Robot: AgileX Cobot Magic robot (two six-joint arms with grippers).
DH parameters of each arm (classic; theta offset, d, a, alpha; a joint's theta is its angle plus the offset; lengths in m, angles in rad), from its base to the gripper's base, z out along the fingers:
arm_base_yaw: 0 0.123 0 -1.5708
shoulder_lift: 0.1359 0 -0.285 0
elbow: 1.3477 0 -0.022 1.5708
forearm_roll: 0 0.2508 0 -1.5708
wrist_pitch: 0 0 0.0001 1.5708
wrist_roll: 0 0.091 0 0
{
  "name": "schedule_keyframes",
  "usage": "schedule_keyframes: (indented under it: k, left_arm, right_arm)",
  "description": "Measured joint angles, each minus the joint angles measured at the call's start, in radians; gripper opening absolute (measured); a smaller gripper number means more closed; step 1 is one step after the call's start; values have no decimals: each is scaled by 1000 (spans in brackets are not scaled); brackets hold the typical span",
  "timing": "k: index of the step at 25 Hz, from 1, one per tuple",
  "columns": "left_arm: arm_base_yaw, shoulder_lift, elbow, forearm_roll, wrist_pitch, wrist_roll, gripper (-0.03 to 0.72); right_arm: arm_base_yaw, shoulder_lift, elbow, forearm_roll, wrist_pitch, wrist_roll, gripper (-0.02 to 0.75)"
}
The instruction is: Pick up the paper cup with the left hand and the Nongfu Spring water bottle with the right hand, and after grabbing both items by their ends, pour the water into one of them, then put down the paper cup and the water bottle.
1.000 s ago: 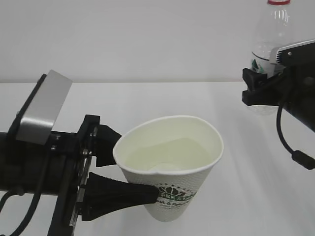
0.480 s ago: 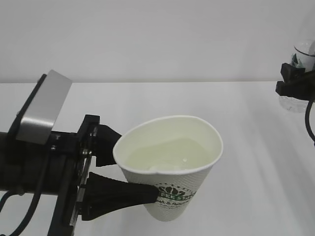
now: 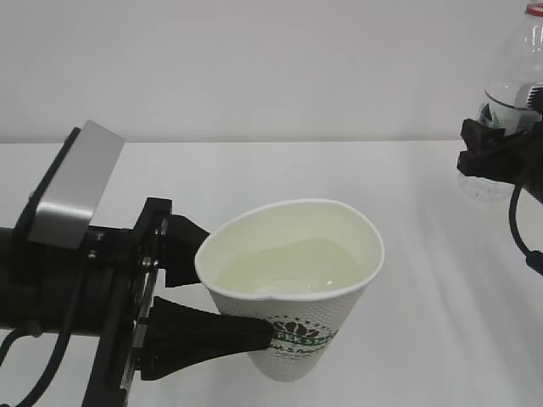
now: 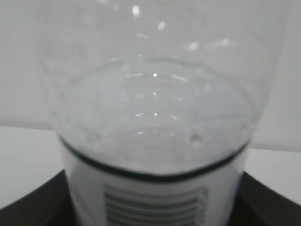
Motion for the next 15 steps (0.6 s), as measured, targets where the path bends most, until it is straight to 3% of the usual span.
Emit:
schedule_keyframes:
  k: [15]
  left_arm:
    - [0,0,0,0,0,0,384]
  right_arm:
    - [0,182,-80,0,-102,8,480]
